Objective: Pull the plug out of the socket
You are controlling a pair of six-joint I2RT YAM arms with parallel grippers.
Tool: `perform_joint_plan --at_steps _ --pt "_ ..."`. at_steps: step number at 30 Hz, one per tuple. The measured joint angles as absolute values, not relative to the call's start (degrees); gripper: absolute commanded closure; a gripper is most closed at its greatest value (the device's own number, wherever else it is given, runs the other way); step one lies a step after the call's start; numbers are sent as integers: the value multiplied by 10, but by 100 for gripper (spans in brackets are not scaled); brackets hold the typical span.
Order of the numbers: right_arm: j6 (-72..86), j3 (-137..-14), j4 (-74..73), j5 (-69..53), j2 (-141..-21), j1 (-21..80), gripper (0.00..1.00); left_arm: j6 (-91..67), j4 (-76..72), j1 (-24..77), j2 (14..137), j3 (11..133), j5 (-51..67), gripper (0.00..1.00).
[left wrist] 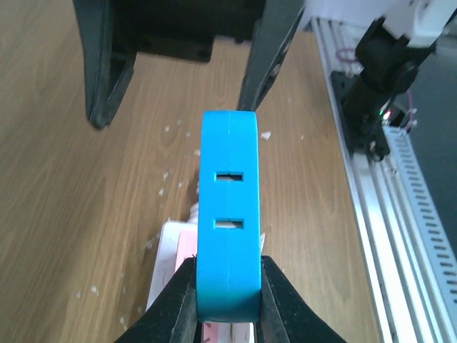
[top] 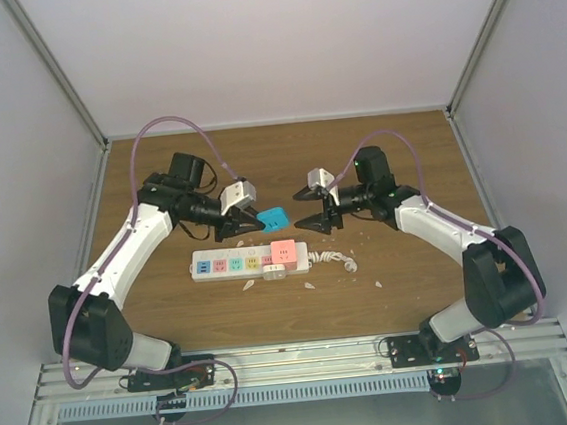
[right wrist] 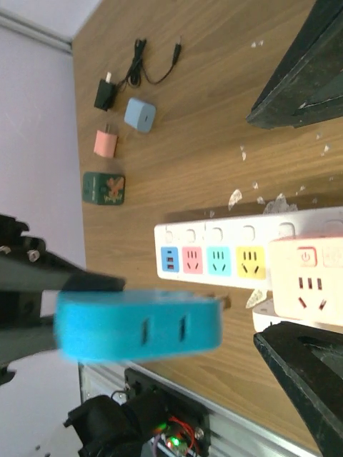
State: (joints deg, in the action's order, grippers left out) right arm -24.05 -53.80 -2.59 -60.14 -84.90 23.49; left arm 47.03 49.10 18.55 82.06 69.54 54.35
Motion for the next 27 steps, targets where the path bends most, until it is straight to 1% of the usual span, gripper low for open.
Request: perform_joint_plan --at_steps 6,14,21,27 --pt "-217 -543 -4 -581 -846 231 18 430 475 183 797 714 616 100" --pt "-191 -575 9 -595 -846 231 16 361 430 183 775 713 693 100" --pt "-197 -608 4 -624 -845 237 15 305 384 183 773 693 714 100" --pt "-210 -622 -30 -649 -842 263 16 251 333 183 763 671 710 100"
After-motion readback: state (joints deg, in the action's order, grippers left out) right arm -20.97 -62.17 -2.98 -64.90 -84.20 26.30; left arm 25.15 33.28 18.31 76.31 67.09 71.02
